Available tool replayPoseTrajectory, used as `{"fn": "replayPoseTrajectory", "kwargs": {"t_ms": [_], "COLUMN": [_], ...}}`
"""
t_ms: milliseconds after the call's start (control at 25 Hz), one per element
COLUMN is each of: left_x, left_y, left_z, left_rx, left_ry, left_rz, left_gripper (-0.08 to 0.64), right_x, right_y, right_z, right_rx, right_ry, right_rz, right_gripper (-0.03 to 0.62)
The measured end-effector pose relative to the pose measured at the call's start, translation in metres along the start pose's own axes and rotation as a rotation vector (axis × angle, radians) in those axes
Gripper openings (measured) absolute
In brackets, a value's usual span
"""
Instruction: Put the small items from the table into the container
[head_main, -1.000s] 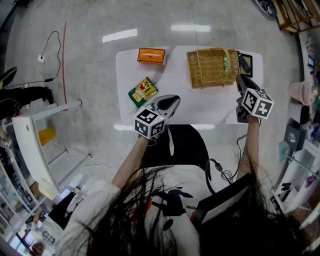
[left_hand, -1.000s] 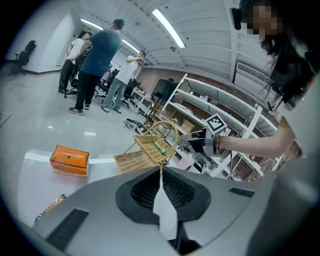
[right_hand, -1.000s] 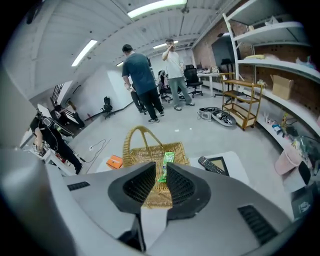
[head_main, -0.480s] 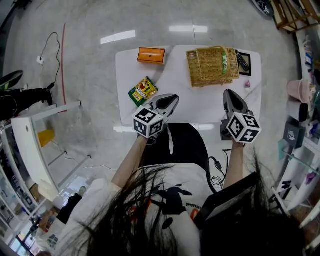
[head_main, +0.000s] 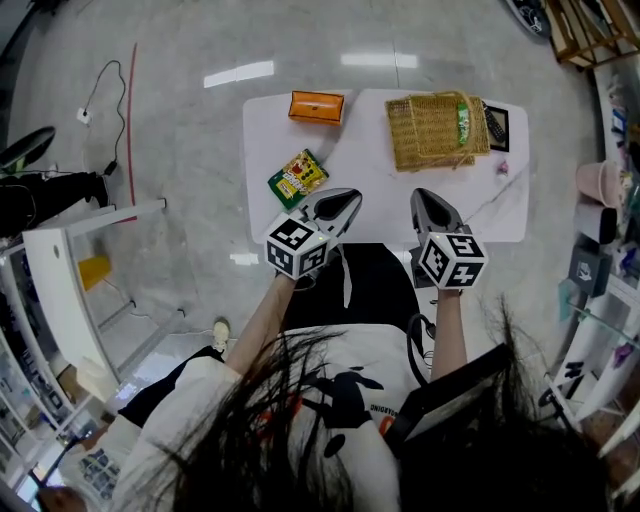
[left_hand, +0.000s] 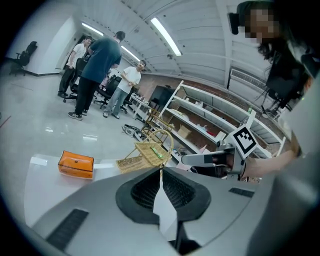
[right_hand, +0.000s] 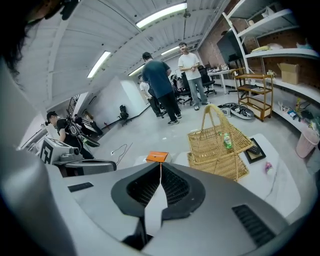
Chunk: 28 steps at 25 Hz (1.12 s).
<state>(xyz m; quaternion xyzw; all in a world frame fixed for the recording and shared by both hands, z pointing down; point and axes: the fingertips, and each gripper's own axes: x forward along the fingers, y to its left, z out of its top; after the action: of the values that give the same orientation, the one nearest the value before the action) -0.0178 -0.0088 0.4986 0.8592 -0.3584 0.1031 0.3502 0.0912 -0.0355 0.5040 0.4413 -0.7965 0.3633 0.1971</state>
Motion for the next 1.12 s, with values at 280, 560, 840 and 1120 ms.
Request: {"fn": "replayPoseTrajectory", "kwargs": {"t_ms": [280, 560, 840, 1120], "left_x": [-0.027, -0.046, -0.064, -0.084], "left_y": [0.011, 0.02, 0.029, 0.055], "left_z": [-0.006, -0.018, -0.019, -0.028], "left_rx": [-0.007, 0.021, -0.002, -0.039], "left_ry": [0.015, 0.051, -0.008, -0.021], "left_rz": [0.01, 0.006, -0.001, 0.018], "left_gripper": [0.01, 0.008, 0.008, 0.009], "right_x": [0.019, 0.027, 0.033, 0.06], "right_y": [0.039, 0.059, 0.072, 0.098], "right_z": [-0.01, -0.025, -0.037, -0.058], "right_rx": [0.004, 0.04, 0.018, -0.04], "right_ry": [0.005, 0.024, 0.04, 0.108], "right_rz": [0.034, 0.05, 0.041, 0.077], "right_gripper": [0.02, 0.02, 0.02, 0.021]}}
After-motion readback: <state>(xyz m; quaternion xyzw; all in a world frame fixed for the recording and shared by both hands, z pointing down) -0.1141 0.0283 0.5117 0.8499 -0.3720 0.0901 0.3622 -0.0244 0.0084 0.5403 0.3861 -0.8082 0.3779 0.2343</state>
